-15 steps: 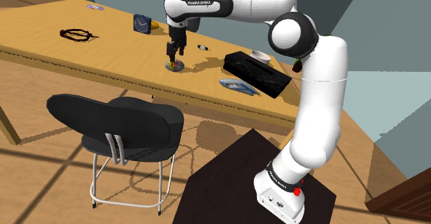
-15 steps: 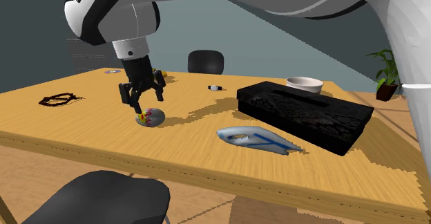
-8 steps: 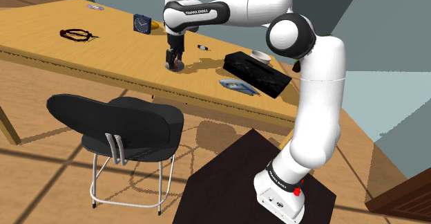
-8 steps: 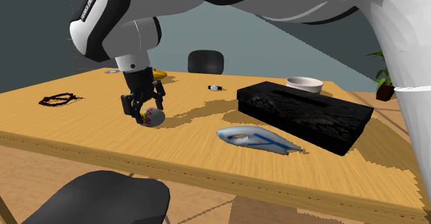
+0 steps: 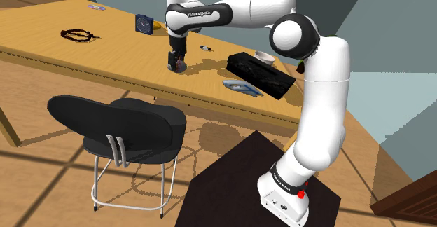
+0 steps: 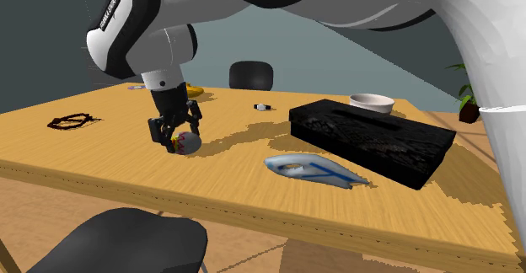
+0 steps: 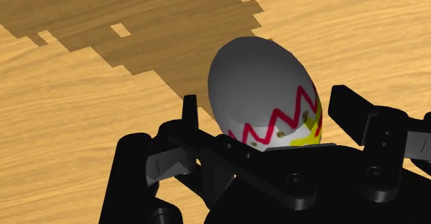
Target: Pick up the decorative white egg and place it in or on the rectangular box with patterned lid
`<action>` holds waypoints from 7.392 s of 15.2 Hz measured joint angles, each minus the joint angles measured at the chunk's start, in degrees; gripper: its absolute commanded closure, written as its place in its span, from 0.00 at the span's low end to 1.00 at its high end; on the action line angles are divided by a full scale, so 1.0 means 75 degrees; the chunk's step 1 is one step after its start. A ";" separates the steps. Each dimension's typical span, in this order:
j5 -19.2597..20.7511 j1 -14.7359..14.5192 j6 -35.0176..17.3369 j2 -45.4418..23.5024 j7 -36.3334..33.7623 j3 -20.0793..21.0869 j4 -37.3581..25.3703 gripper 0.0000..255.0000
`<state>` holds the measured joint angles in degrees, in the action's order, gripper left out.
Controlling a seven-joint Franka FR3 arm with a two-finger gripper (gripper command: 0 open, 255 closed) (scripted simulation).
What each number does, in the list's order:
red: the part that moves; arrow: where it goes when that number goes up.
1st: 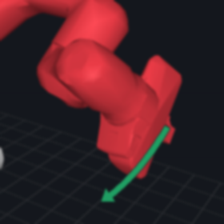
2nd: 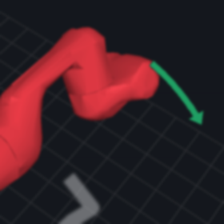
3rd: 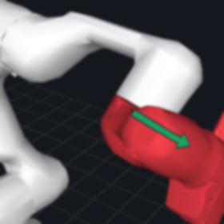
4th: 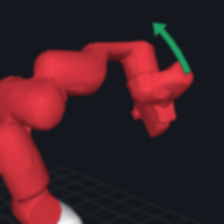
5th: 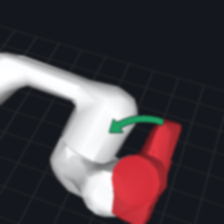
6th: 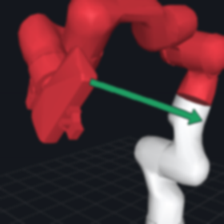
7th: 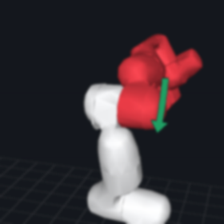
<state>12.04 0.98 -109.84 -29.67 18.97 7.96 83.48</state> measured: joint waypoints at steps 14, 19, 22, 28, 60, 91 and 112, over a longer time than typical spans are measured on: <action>-0.0026 -0.0006 0.0243 0.0103 0.0033 0.0013 -0.0143 1.00; -0.0063 -0.0010 0.0704 0.0201 0.0115 0.0025 -0.0514 1.00; -0.0078 -0.0024 0.0991 0.0228 0.0154 0.0030 -0.0777 1.00; -0.0099 -0.0057 0.1600 0.0243 0.0235 0.0038 -0.1378 1.00; -0.0517 0.1898 0.1282 0.3046 0.3027 -0.0871 0.1337 1.00; -0.0735 0.3810 -0.0450 0.3246 0.6455 -0.2513 0.2817 1.00; -0.0727 0.3766 0.0128 0.3388 0.6444 -0.2482 0.2371 0.00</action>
<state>6.59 29.22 -108.88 -4.27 67.30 -10.65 101.27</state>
